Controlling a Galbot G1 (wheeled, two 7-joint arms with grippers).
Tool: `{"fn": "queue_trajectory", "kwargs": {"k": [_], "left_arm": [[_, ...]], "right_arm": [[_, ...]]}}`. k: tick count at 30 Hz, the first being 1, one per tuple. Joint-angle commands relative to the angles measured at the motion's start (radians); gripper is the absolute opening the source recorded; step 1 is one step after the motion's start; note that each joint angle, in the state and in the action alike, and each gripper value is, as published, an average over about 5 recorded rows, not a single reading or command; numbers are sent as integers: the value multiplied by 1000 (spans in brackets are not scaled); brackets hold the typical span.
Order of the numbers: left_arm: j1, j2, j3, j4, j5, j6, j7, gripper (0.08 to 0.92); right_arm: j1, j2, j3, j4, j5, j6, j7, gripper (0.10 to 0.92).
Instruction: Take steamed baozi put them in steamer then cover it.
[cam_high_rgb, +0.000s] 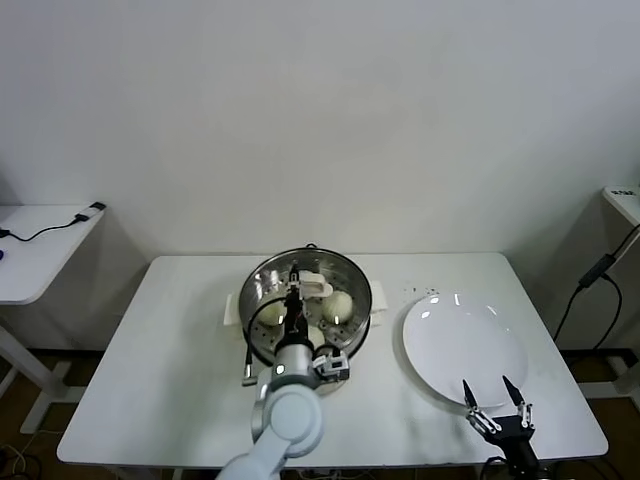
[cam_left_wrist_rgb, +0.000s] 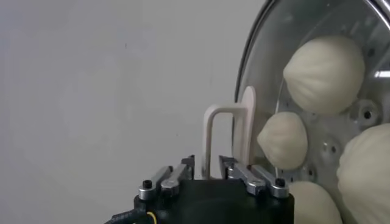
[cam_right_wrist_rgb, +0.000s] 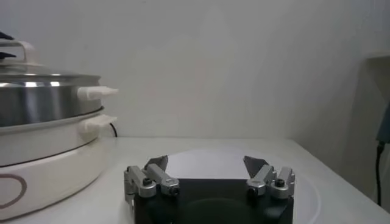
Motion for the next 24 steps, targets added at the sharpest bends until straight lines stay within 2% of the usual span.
{"fn": "queue_trajectory", "kwargs": {"k": [1,8,12,16,19,21,24], "left_arm": [[-2,-9,-4,13,7,-11,-21,397],[2,17,12,-75,-88,-13,-11,596],[18,58,26,-159,-136,-8,10,718],[69,110,21,-231,-180,-11,7,804],[123,141,2,-276,-231,-24,-37,820],[162,153,-30,-311,-292,-60,-104,822],[228,157,-130,-357,-488,-199,-230,823]], "right_arm": [[-2,3,14,4,-11,-2,-11,823],[2,-6,20,3,-8,-14,-13,823],[10,-8,17,-3,-7,-11,3,823],[10,-15,8,2,15,4,41,823],[12,-21,8,8,34,16,44,823],[11,-23,12,12,29,21,41,823],[6,-25,13,21,25,27,37,823]]}}
